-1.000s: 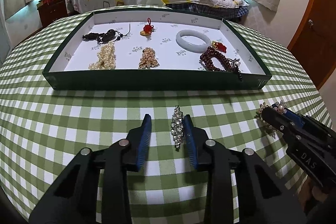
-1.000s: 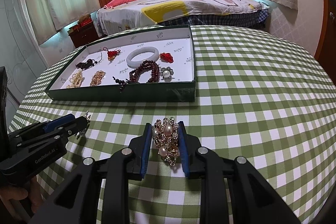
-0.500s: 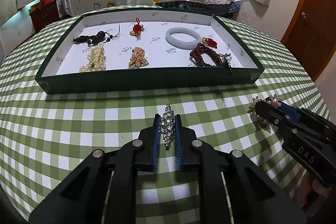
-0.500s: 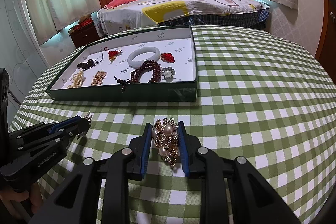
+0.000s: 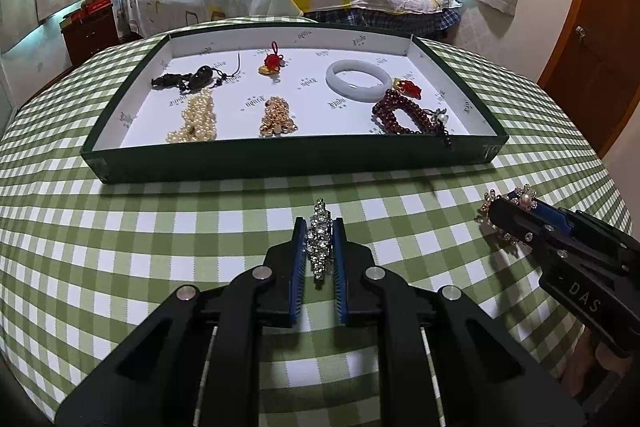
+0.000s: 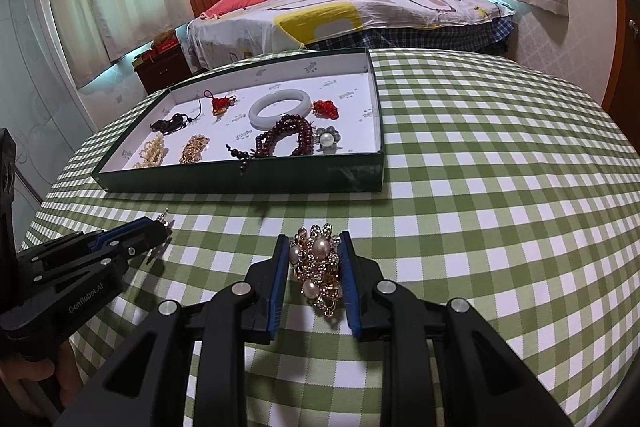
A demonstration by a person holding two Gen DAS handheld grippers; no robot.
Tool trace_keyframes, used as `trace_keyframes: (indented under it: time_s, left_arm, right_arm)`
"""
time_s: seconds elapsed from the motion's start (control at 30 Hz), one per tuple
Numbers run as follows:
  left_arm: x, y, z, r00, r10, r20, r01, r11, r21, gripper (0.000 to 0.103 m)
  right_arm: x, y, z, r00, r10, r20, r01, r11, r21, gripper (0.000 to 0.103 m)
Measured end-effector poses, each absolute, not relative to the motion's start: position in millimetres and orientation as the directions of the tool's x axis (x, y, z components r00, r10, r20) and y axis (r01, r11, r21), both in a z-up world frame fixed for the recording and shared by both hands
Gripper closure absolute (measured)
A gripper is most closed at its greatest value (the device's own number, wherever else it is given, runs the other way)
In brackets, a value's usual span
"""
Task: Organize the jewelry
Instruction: 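Carry the rhinestone brooch and pearl brooch over the box with both tools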
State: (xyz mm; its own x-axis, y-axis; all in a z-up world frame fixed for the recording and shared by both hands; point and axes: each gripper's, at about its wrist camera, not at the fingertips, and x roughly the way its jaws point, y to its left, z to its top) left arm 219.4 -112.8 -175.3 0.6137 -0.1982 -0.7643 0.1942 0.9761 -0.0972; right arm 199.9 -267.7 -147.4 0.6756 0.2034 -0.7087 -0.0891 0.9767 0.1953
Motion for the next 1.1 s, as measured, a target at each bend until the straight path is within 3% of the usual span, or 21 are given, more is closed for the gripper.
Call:
trace_keyframes:
  time_s: [0.63,1.1]
  left_arm:
    - [215.7,-90.4,-147.0,0.685,-0.199,-0.701,0.176,0.979,-0.107,0.09]
    - [245.6,-75.1,-89.4,0.788,-0.197,-0.583,0.163,0.98,-0.111,0.09]
  right_arm:
    - [198.3,-247.2,-122.7,0.718,0.22,-0.661,-0.137,0.975,0.177,0.078]
    - [233.9,-220.3,-62.9,0.803,0.256,-0.538,-0.209,0.967,0.148,0.078]
